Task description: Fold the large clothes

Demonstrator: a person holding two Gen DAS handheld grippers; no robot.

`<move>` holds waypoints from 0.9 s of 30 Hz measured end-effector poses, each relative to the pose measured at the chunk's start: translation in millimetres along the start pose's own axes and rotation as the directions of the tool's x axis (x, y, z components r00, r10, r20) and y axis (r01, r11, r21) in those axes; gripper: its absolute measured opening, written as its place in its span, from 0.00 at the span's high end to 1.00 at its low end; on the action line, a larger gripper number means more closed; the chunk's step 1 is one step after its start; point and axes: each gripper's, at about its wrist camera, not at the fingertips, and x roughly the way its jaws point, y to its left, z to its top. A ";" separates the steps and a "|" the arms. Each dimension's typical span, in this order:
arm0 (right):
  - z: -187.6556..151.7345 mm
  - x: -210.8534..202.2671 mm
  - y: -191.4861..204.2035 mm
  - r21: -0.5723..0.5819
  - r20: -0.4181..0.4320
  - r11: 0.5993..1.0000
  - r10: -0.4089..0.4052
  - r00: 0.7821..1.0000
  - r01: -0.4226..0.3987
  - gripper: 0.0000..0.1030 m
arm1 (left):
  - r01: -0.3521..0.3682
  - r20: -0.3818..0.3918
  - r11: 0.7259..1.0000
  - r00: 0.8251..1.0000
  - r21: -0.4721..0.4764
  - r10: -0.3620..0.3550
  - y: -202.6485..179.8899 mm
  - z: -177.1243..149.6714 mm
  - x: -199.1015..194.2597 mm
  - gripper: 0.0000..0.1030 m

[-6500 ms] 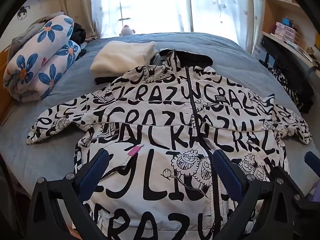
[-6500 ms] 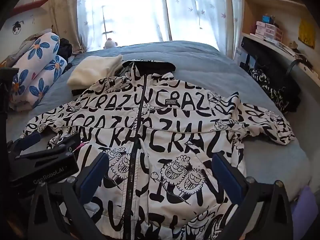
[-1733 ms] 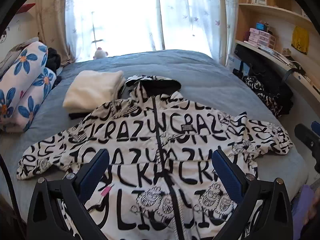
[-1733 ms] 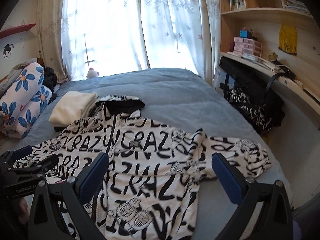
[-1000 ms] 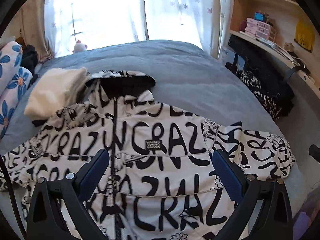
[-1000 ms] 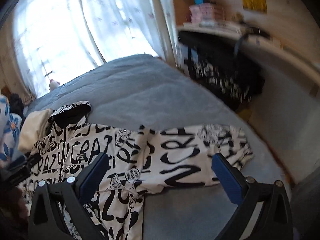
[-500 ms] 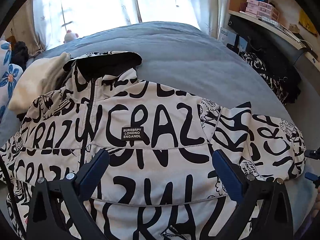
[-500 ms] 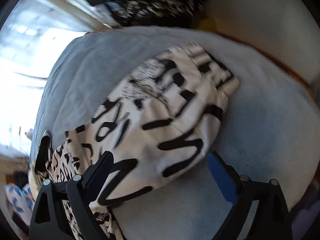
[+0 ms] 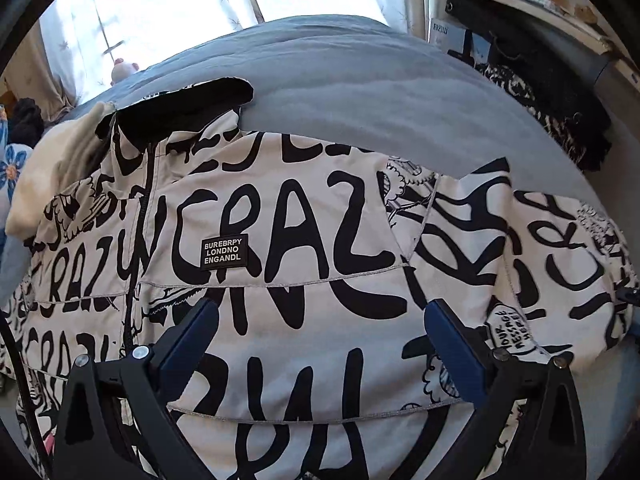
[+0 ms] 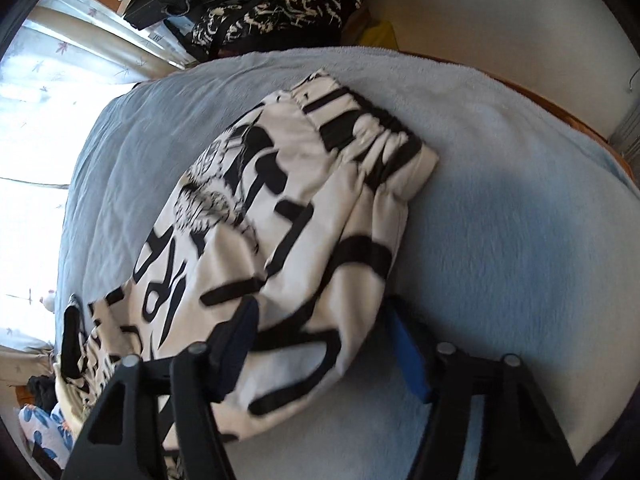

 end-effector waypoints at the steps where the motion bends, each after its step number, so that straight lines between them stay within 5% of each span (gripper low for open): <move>1: 1.8 1.2 2.1 -0.013 0.010 1.000 -0.011 1.000 0.011 0.54 | -0.010 -0.002 1.000 1.000 0.004 0.010 -1.2 0.1 1.7 0.01; 4: 3.4 -1.2 11.3 -0.068 0.045 0.997 -0.046 0.998 0.049 0.89 | -0.012 -0.007 1.000 1.000 -0.005 0.012 1.0 -0.4 2.2 0.01; 8: -9.2 -43.7 44.2 -0.186 0.210 0.981 -0.019 0.978 0.059 0.94 | -0.015 -0.013 1.000 1.000 -0.015 0.015 15.9 -1.5 -6.6 0.01; 12: -48.9 -104.0 110.1 -0.430 0.325 0.903 0.161 0.932 -0.005 0.94 | -0.022 0.010 0.999 1.000 -0.028 0.022 43.1 -4.4 -26.6 0.01; 15: -95.4 -126.2 168.2 -0.623 0.269 0.779 0.299 0.915 -0.071 0.94 | -0.013 0.026 0.997 1.000 -0.072 0.015 70.8 -10.5 -42.1 0.01; 20: -181.0 -107.6 223.3 -0.807 0.122 0.580 0.345 0.931 -0.109 0.92 | 0.008 0.031 0.988 1.000 -0.156 -0.003 120.1 -28.6 -52.9 0.01; 24: -229.2 -56.6 227.7 -0.845 0.029 0.521 0.261 0.965 -0.116 0.81 | 0.018 0.034 0.979 0.999 -0.203 -0.011 152.7 -49.2 -46.1 0.01; 27: -255.2 -29.0 218.9 -0.829 -0.082 0.528 0.209 0.975 -0.182 0.80 | 0.085 0.028 0.963 0.996 -0.256 -0.081 168.6 -60.7 -37.9 0.01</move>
